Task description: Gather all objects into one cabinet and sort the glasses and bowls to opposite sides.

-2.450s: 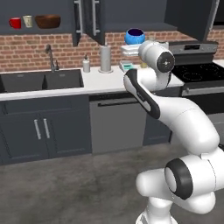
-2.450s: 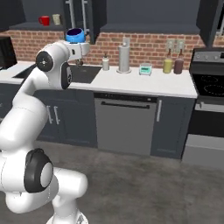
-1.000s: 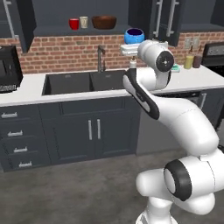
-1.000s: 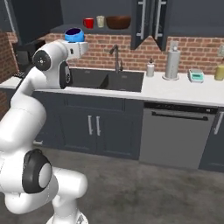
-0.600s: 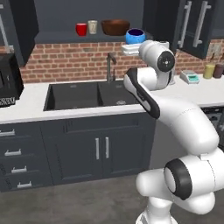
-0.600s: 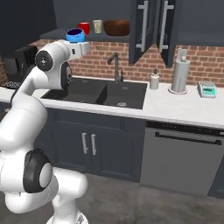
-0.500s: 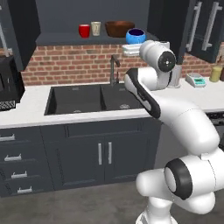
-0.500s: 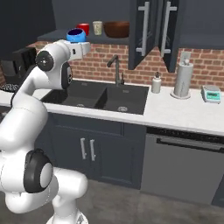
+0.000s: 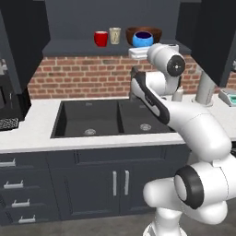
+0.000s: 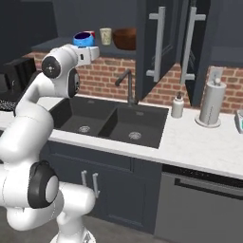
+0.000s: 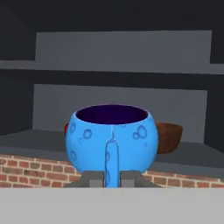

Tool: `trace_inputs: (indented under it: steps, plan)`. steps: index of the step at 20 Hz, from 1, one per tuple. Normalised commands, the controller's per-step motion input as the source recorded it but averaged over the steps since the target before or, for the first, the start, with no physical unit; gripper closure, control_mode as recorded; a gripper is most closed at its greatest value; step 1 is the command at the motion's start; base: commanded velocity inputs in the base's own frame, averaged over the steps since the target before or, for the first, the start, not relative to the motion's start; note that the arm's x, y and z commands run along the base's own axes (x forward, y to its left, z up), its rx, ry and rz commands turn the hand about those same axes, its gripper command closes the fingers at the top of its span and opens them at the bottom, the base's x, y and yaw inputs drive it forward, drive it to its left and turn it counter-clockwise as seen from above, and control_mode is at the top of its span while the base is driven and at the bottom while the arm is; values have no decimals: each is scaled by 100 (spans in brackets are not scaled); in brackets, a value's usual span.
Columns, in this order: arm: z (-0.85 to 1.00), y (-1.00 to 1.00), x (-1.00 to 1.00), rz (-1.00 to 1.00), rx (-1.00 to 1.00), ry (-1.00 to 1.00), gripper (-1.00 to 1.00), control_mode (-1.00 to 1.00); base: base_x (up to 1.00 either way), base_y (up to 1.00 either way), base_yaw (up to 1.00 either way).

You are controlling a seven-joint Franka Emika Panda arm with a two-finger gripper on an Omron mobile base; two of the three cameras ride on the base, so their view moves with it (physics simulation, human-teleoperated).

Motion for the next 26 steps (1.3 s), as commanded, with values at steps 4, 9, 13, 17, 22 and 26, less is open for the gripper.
trace_inputs:
  steps: [4, 9, 13, 17, 22, 26]
  plan:
    - [0, 0, 0, 0, 0, 0, 100, 100, 29, 1, 0]
    - [0, 0, 0, 0, 0, 0, 100, 100, 58, 20, -2]
    - [0, 0, 0, 0, 0, 0, 100, 100, 79, 34, -5]
    - [0, 0, 0, 0, 0, 0, 100, 100, 74, 35, -3]
    - [0, 0, 0, 0, 0, 0, 100, 100, 58, 27, 0]
    - [0, 0, 0, 0, 0, 0, 100, 100, 12, 3, 0]
